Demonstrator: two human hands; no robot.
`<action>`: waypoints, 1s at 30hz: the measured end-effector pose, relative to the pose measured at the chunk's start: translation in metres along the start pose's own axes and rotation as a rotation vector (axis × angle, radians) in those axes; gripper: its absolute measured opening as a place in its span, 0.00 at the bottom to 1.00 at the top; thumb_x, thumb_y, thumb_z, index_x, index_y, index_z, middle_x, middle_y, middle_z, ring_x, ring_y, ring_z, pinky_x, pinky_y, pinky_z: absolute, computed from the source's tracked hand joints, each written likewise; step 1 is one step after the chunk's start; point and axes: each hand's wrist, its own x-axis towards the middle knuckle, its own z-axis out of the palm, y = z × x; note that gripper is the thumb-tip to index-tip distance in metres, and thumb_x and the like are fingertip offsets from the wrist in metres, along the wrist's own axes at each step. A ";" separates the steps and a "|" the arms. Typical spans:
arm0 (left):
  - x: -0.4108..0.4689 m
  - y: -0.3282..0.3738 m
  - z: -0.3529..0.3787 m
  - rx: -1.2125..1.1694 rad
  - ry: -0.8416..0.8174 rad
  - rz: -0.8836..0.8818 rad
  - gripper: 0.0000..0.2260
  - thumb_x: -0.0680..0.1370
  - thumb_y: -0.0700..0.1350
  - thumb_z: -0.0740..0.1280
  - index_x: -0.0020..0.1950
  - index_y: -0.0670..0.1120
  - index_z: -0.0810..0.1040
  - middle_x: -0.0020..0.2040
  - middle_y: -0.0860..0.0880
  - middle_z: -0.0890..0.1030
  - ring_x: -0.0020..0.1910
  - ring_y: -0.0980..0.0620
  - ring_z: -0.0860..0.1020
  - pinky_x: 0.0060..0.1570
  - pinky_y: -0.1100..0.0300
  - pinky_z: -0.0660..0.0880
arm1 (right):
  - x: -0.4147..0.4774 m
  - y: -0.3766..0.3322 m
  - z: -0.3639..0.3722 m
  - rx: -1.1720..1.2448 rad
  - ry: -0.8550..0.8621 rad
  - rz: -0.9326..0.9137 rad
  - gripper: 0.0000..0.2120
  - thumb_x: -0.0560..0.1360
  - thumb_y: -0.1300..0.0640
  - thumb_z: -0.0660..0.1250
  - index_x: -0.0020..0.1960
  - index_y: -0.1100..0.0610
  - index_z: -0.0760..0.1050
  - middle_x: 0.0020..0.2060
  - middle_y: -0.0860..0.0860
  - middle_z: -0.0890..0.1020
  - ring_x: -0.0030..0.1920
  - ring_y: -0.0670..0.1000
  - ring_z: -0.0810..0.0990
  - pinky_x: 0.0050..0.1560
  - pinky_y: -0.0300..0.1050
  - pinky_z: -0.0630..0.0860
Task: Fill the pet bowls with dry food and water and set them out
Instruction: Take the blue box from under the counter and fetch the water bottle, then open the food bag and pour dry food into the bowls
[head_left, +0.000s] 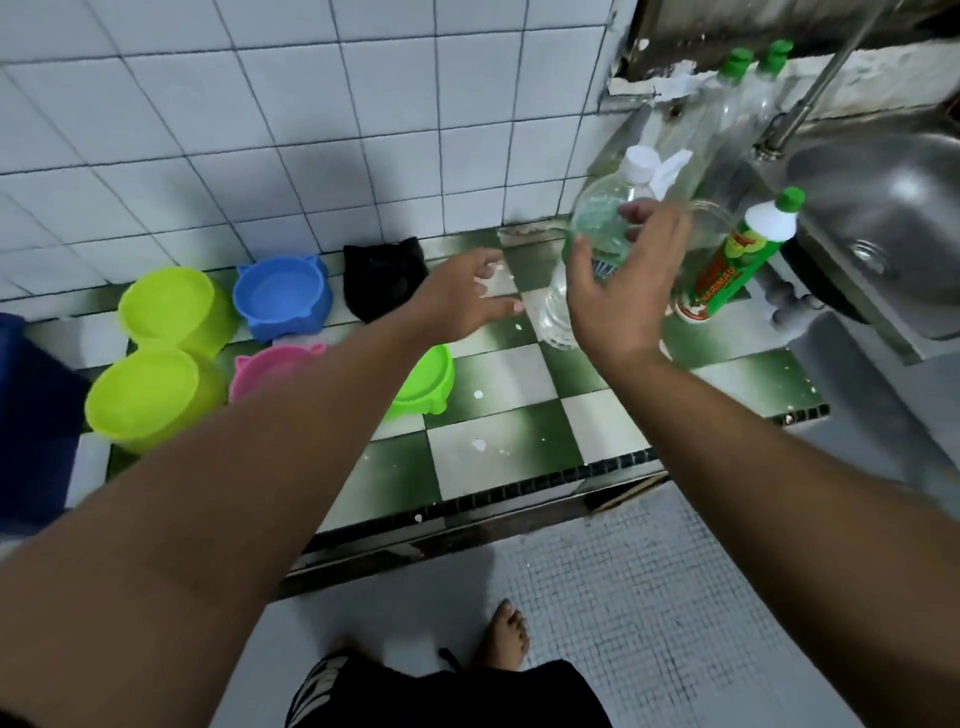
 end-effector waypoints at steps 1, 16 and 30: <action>-0.011 -0.007 -0.009 0.005 0.017 -0.008 0.33 0.73 0.48 0.80 0.75 0.45 0.72 0.64 0.44 0.78 0.55 0.49 0.79 0.58 0.60 0.75 | -0.011 -0.008 0.008 0.041 -0.042 -0.048 0.15 0.74 0.58 0.70 0.57 0.63 0.71 0.54 0.58 0.72 0.55 0.55 0.74 0.56 0.54 0.75; -0.204 -0.154 -0.218 0.101 0.399 -0.146 0.17 0.76 0.46 0.76 0.64 0.46 0.80 0.52 0.49 0.80 0.44 0.54 0.78 0.43 0.78 0.71 | -0.159 -0.198 0.191 0.306 -0.621 -0.112 0.08 0.74 0.58 0.70 0.51 0.58 0.74 0.48 0.50 0.77 0.46 0.48 0.76 0.49 0.45 0.76; -0.322 -0.205 -0.313 0.183 0.648 -0.339 0.13 0.78 0.49 0.73 0.61 0.47 0.82 0.51 0.52 0.82 0.50 0.55 0.80 0.52 0.66 0.76 | -0.213 -0.289 0.277 0.315 -0.968 -0.169 0.04 0.75 0.56 0.70 0.47 0.56 0.77 0.39 0.51 0.80 0.38 0.48 0.75 0.40 0.39 0.70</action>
